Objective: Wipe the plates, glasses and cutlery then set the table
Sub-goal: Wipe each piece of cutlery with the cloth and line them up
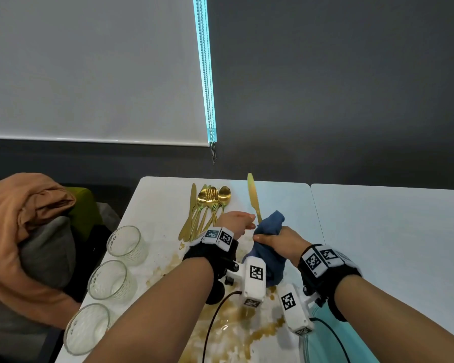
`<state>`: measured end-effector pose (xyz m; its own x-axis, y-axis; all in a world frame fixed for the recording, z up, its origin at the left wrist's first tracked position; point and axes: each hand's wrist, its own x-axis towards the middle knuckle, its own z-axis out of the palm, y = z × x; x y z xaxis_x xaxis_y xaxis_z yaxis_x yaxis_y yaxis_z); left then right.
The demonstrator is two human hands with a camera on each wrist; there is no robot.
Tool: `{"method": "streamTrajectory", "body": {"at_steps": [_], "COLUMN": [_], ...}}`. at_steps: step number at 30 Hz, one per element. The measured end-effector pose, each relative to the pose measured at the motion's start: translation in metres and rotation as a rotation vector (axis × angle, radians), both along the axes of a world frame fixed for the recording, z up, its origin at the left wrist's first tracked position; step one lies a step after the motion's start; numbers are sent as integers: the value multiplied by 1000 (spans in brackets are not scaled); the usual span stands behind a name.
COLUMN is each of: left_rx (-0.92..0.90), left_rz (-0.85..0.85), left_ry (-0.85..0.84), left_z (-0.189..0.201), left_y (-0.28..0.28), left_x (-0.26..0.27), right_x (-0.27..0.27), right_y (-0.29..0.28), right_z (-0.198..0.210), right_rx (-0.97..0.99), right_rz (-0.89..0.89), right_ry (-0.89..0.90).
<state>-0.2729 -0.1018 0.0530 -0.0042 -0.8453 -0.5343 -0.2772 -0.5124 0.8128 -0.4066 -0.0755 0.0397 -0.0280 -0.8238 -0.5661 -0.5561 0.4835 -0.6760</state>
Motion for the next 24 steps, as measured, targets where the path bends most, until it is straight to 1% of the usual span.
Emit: {"method": "streamTrajectory", "body": {"at_steps": [1,2,3,4,7,8,9,10,12,13,15,16,17,19,22,24], "left_rx": [73,138,142,114,-9,4,39,110,124,111,83,64,68,108,133,168], "left_rz": [64,39,-25,-106,-267,-254,-234,-153,-48,-86,-62,-4,1,-31,31,12], "left_ry": [52,34,-71,-189,-330,-358,-344,-265,-194,-291,-459,-459,-502,-695,-787,-888], "left_z": [1,4,7,11,13,14,11,9,5,2,-6,-9,-13,-31,-51,-58], "left_y": [-5,-9,-10,-9,-19,-25,-30,-35,-47,-52,-61,-66,-70,-75,-82,-80], "left_x": [1,0,-2,-3,1,1,4,6,16,23,45,56,68,89,103,102], "right_x": [3,6,8,11,19,21,23,24,23,21,17,13,9,1,-10,-16], "right_y": [-2,-4,-6,-8,-16,-18,-21,-23,-28,-31,-36,-39,-42,-48,-54,-56], "right_z": [1,3,4,5,6,7,8,9,10,10,12,13,14,15,17,17], "right_rx": [4,3,6,6,21,23,29,32,35,34,35,35,32,30,36,48], "right_rz": [25,48,67,76,55,51,57,73,135,169,194,188,174,144,115,113], "right_ry": [2,9,20,29,9,2,-3,-3,27,54,97,102,101,100,99,110]}}
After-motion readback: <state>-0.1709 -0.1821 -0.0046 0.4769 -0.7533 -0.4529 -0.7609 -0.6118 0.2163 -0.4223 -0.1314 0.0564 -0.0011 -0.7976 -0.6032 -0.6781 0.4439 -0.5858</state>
